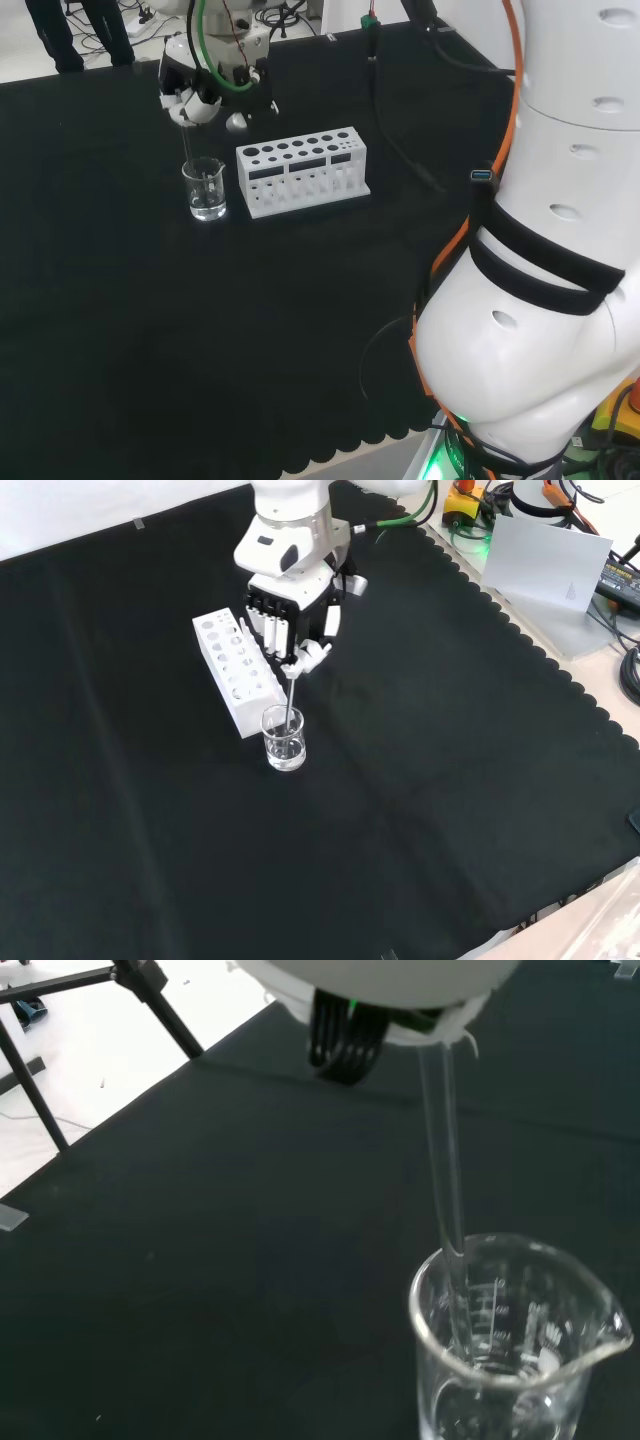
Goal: Stir in the beaker to the left of the white test tube rack with the glass rod.
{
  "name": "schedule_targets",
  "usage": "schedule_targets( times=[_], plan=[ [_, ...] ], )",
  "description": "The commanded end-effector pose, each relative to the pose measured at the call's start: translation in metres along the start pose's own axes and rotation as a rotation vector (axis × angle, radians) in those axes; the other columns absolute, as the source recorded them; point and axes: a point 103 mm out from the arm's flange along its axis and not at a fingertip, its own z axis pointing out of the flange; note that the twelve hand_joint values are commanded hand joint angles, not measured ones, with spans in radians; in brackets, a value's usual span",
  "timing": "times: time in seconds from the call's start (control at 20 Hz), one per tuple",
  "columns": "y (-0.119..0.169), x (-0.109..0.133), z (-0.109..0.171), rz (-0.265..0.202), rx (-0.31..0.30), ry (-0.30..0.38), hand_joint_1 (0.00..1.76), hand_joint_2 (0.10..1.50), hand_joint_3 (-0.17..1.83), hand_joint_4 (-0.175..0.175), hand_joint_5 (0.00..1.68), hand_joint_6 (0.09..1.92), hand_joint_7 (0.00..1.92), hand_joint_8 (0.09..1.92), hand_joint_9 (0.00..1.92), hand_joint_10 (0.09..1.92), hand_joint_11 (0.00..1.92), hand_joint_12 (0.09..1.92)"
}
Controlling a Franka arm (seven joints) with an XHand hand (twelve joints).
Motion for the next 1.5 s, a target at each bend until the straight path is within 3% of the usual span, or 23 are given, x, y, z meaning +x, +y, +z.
schedule_targets(
  times=[0.05, 0.4, 0.7, 1.1, 1.5],
  plan=[
    [0.0, -0.021, -0.002, 0.023, 0.016, -0.013, 1.32, 0.66, 0.71, -0.175, 1.23, 0.5, 1.23, 1.06, 1.7, 0.69, 1.67, 0.77],
    [-0.029, -0.025, -0.006, 0.051, 0.016, -0.026, 1.32, 0.66, 0.71, -0.175, 1.23, 0.5, 1.23, 1.06, 1.7, 0.7, 1.67, 0.78],
    [-0.043, -0.006, -0.008, 0.047, 0.013, -0.023, 1.32, 0.66, 0.71, -0.175, 1.23, 0.49, 1.23, 1.06, 1.7, 0.7, 1.67, 0.78],
    [-0.02, 0.016, -0.007, 0.01, 0.012, 0.0, 1.32, 0.66, 0.71, -0.175, 1.23, 0.49, 1.23, 1.06, 1.7, 0.7, 1.67, 0.78],
    [0.006, 0.006, -0.005, -0.001, 0.023, -0.007, 1.32, 0.66, 0.71, -0.175, 1.23, 0.49, 1.23, 1.05, 1.7, 0.7, 1.67, 0.78]
  ],
)
